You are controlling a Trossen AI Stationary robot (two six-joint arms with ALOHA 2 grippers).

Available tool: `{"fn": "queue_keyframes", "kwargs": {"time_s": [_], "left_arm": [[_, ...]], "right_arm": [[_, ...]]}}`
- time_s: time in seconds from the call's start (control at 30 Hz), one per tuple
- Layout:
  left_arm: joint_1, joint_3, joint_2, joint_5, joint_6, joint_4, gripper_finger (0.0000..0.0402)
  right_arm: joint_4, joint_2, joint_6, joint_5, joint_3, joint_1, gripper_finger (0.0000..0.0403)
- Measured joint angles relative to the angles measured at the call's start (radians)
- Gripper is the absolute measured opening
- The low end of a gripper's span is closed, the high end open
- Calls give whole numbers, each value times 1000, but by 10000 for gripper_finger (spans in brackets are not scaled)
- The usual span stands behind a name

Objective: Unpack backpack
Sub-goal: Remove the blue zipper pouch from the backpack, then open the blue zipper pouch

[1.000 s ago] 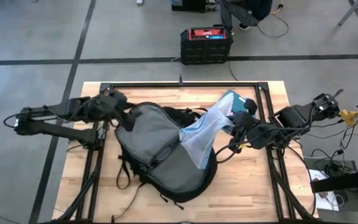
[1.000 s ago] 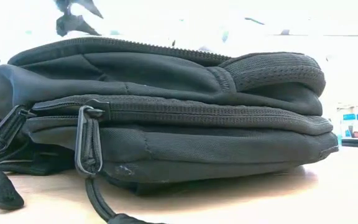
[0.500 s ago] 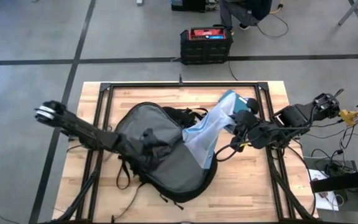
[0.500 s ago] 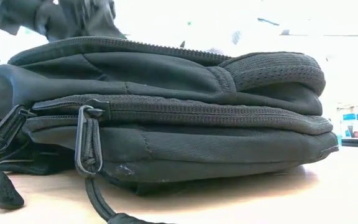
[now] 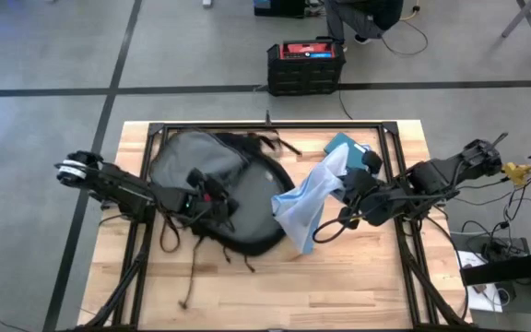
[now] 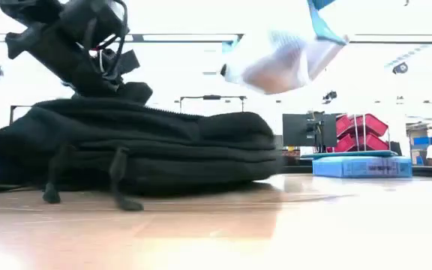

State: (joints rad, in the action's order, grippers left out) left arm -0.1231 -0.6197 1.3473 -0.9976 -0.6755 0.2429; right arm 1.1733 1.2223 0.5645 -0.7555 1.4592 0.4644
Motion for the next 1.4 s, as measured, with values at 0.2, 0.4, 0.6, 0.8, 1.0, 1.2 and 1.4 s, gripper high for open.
{"fn": "queue_keyframes", "kwargs": {"time_s": [0.2, 0.4, 0.6, 0.8, 1.0, 1.2, 1.4], "left_arm": [[210, -18, -139, 56, 166, 19, 66], [341, -82, -308, 583, 358, -67, 63], [155, 10, -349, 792, 370, -347, 63], [-138, 166, -214, 698, 420, -766, 64], [-323, 192, 40, 509, 382, -985, 95], [-345, 117, 266, 498, 228, -1029, 169], [-340, 78, 347, 498, 200, -1191, 220]], "right_arm": [[-3, 42, 1, 2, -2, 0, 93], [-3, 74, -13, 5, -2, 15, 93], [-16, 131, -15, 3, -2, 91, 93], [-99, 168, -69, -4, -3, 163, 93], [-123, 182, -81, -28, -3, 180, 93], [-181, 180, -150, -81, -1, 178, 93], [-191, 179, -165, -82, 13, 179, 93]]}}
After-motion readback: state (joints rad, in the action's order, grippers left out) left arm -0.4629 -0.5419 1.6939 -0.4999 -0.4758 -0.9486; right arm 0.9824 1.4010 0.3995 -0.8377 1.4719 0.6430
